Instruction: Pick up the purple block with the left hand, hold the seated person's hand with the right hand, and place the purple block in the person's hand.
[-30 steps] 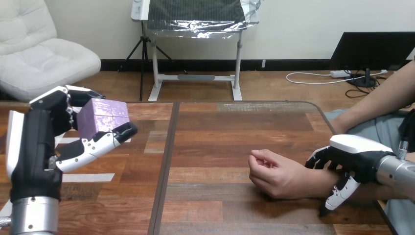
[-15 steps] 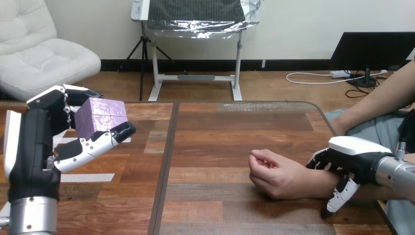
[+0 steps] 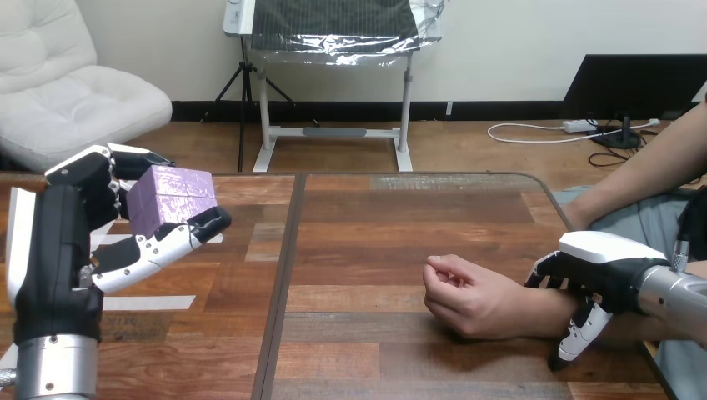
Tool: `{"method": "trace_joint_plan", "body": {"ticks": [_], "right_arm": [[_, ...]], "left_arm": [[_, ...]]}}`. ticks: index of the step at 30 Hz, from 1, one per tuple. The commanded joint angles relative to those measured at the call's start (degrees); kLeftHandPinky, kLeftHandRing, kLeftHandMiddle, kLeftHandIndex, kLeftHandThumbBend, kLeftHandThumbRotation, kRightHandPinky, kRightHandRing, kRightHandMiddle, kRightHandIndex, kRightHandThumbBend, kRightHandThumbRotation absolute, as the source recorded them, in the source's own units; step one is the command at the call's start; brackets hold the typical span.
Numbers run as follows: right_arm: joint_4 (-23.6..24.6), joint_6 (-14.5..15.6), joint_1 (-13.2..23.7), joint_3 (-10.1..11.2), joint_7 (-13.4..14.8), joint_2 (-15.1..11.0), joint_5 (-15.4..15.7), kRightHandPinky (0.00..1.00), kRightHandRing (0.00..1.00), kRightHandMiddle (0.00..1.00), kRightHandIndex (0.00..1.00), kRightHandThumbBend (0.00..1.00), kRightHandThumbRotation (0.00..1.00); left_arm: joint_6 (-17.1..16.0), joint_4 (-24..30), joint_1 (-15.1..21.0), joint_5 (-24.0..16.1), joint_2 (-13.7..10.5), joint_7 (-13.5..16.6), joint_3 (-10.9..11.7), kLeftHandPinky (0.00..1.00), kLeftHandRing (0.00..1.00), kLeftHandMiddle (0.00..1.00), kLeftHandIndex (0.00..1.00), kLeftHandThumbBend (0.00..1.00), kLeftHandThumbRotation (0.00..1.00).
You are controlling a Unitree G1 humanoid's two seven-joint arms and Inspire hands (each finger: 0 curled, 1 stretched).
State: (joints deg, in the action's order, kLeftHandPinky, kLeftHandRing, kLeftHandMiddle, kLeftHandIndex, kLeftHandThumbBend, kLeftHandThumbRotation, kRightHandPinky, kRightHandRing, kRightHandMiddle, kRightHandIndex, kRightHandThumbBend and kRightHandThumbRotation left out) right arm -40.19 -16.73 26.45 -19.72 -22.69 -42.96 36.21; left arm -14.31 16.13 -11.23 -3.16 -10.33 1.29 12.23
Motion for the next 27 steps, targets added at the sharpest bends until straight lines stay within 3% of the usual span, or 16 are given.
{"method": "trace_joint_plan", "body": {"ticks": [1, 15, 27], "right_arm": [[-4.32, 2.09, -4.37, -3.47, -1.24, 1.94, 1.64, 0.37, 0.49, 0.59, 0.68, 0.94, 0.14], [-5.16, 2.09, -4.08, -3.86, -0.67, 2.61, 1.52, 0.24, 0.33, 0.45, 0.59, 0.91, 0.13], [-5.66, 2.47, -4.07, -3.03, -1.28, 3.39, -0.55, 0.33, 0.43, 0.5, 0.54, 0.88, 0.07]], "left_arm": [[-1.94, 1.87, 2.47, 0.18, 0.12, 0.23, 0.07, 0.24, 0.3, 0.37, 0.4, 0.47, 0.0], [-1.69, 1.98, 2.48, 0.25, 0.21, 0.23, -0.04, 0.24, 0.3, 0.37, 0.4, 0.47, 0.0], [-0.47, 2.57, 2.47, 0.41, 0.68, 0.38, -0.38, 0.24, 0.3, 0.37, 0.4, 0.46, 0.0]]}}
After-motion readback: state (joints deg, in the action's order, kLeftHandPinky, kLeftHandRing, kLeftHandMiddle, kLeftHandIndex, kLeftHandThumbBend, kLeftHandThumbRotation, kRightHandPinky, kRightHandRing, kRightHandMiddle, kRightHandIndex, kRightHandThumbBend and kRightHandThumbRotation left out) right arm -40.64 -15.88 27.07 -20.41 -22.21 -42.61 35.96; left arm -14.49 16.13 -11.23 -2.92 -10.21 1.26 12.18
